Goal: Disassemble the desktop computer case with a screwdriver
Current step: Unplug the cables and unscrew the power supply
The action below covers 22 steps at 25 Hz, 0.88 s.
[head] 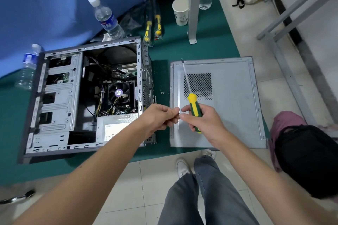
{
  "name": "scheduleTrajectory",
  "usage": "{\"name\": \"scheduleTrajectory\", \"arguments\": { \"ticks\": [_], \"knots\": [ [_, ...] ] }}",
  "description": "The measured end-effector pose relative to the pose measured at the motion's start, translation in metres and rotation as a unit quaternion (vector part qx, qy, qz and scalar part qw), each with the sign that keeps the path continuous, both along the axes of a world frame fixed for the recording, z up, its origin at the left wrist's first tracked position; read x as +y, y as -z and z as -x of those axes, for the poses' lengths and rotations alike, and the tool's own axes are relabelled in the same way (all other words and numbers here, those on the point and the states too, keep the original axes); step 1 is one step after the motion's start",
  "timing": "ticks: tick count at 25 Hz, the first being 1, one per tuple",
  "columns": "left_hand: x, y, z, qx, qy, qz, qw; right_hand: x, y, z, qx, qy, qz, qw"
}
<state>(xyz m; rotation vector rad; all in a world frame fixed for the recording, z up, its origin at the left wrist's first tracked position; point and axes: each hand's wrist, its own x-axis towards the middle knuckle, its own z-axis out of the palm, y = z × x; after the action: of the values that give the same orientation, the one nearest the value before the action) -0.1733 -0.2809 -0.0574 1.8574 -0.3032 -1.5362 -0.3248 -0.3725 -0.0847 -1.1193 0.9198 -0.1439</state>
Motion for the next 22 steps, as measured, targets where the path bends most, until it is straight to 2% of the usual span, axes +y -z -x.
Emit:
{"name": "scheduleTrajectory", "arguments": {
  "ticks": [3, 5, 6, 7, 8, 10, 11, 12, 15, 22],
  "knots": [
    [0.003, -0.002, 0.0, 0.041, -0.045, 0.008, 0.998, 0.007, -0.003, -0.012, 0.006, -0.01, 0.053, 0.998],
    [0.006, -0.004, 0.0, 0.029, -0.052, 0.015, 0.998, 0.01, -0.003, -0.017, 0.005, -0.021, 0.074, 0.997],
    [0.008, -0.006, -0.001, -0.025, -0.039, 0.023, 0.999, 0.011, -0.002, -0.019, 0.004, -0.023, 0.08, 0.997],
    [0.011, -0.007, -0.002, -0.122, -0.02, 0.03, 0.992, 0.011, -0.001, -0.022, 0.007, -0.019, 0.084, 0.996],
    [0.015, -0.008, -0.006, -0.255, -0.002, 0.037, 0.966, 0.01, 0.003, -0.026, 0.02, -0.012, 0.09, 0.996],
    [0.029, -0.008, -0.02, -0.502, 0.005, 0.041, 0.864, 0.004, 0.014, -0.038, 0.07, -0.001, 0.115, 0.991],
    [0.038, -0.005, -0.029, -0.566, 0.001, 0.024, 0.824, 0.001, 0.022, -0.046, 0.098, -0.003, 0.138, 0.986],
    [0.046, 0.0, -0.037, -0.589, 0.0, -0.006, 0.808, -0.003, 0.03, -0.054, 0.123, -0.009, 0.166, 0.978],
    [0.061, 0.024, -0.047, -0.579, 0.06, -0.097, 0.808, -0.009, 0.056, -0.084, 0.184, -0.036, 0.233, 0.954],
    [0.062, 0.035, -0.052, -0.587, 0.107, -0.111, 0.795, -0.006, 0.099, -0.135, 0.303, -0.077, 0.302, 0.901]
  ]
}}
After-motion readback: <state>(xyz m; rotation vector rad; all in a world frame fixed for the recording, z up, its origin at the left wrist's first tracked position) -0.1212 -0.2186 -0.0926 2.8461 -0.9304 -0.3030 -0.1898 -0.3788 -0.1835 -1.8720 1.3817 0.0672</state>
